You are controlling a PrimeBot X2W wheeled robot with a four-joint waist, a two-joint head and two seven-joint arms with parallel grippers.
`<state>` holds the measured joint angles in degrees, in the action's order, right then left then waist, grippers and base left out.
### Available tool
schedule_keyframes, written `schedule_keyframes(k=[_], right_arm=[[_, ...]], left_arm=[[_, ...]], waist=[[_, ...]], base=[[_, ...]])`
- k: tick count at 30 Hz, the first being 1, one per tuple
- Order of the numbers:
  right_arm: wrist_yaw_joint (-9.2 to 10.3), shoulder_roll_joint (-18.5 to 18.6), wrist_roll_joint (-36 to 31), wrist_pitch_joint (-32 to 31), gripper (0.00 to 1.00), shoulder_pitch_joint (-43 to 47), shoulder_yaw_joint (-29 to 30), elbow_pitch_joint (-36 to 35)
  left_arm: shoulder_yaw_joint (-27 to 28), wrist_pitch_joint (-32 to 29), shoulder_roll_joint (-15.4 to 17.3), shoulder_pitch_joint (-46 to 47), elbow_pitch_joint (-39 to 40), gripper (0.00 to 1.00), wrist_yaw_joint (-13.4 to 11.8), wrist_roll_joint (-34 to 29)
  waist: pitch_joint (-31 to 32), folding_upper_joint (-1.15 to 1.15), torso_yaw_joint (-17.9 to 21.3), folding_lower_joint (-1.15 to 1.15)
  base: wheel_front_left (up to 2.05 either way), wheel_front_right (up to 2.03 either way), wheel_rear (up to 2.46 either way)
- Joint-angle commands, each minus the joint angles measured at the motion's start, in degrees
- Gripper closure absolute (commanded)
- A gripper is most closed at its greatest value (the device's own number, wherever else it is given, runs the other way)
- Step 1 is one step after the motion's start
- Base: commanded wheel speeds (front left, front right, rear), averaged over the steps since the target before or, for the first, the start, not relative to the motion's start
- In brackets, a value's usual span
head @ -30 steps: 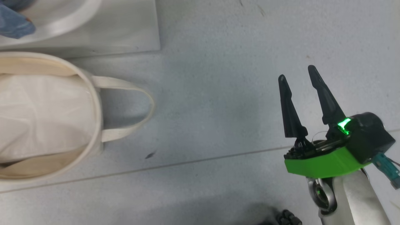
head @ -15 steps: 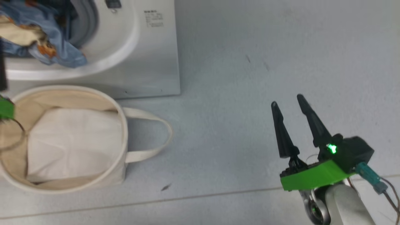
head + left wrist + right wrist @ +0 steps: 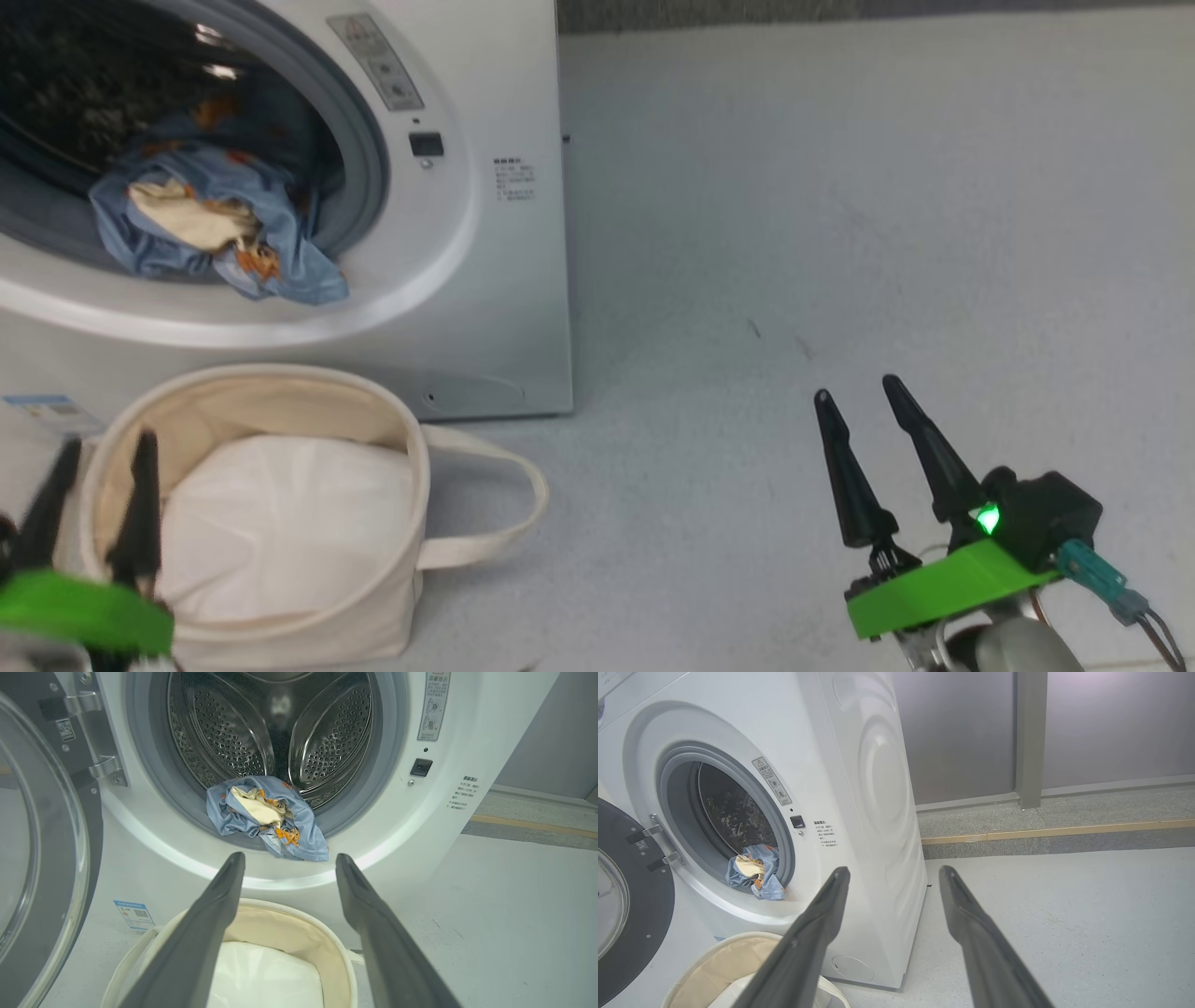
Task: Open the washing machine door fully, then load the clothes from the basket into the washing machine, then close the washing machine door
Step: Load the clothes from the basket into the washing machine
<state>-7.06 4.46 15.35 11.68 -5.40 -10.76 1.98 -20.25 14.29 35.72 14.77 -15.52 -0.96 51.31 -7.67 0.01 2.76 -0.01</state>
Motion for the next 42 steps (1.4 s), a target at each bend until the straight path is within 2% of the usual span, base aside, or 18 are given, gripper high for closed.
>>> schedule_keyframes(k=[1,7,14,18,24,32,42], right_arm=[[-0.43,0.71,0.34,0.00,0.00,-0.19,-1.33,-1.55],[-0.43,1.88,2.01,-0.10,0.00,1.94,-1.00,-1.12],[-0.43,2.59,3.15,-0.27,0.00,3.32,-0.43,-1.60],[-0.43,2.71,3.48,-0.23,0.00,3.76,0.02,-1.80],[-0.43,2.90,3.72,-0.26,0.00,4.06,0.20,-2.00],[-0.43,2.85,3.76,-0.38,0.00,4.12,0.36,-2.45],[-0.43,2.37,3.39,-0.49,0.00,3.99,0.43,-2.59]], left_arm=[[3.27,0.70,2.21,1.04,1.47,0.00,-0.35,-0.39],[5.30,0.71,0.87,-8.78,7.27,0.00,-1.74,-1.38],[6.15,0.71,0.37,-14.88,11.83,0.00,-3.91,-1.31],[5.93,0.71,-0.09,-17.30,13.08,0.00,-4.02,-1.03],[5.22,0.70,-0.31,-18.13,13.74,0.00,-4.45,-1.61],[6.89,0.71,-0.33,-17.94,13.26,0.00,-5.43,-1.44],[7.71,0.71,-0.47,-17.79,12.95,0.00,-5.31,-1.22]], waist=[[1.99,-0.01,-0.34,0.01],[5.78,-0.01,-0.74,0.01],[7.87,-0.01,-1.03,0.01],[8.36,-0.01,-1.18,0.01],[8.71,-0.01,-1.57,0.01],[8.66,-0.01,-1.73,0.01],[7.97,-0.01,-1.32,0.01]], base=[[0.00,0.00,0.00],[0.00,0.00,0.00],[0.00,0.00,0.00],[0.00,0.00,0.00],[0.00,0.00,0.00],[0.00,0.00,0.00],[0.00,0.00,0.00]])
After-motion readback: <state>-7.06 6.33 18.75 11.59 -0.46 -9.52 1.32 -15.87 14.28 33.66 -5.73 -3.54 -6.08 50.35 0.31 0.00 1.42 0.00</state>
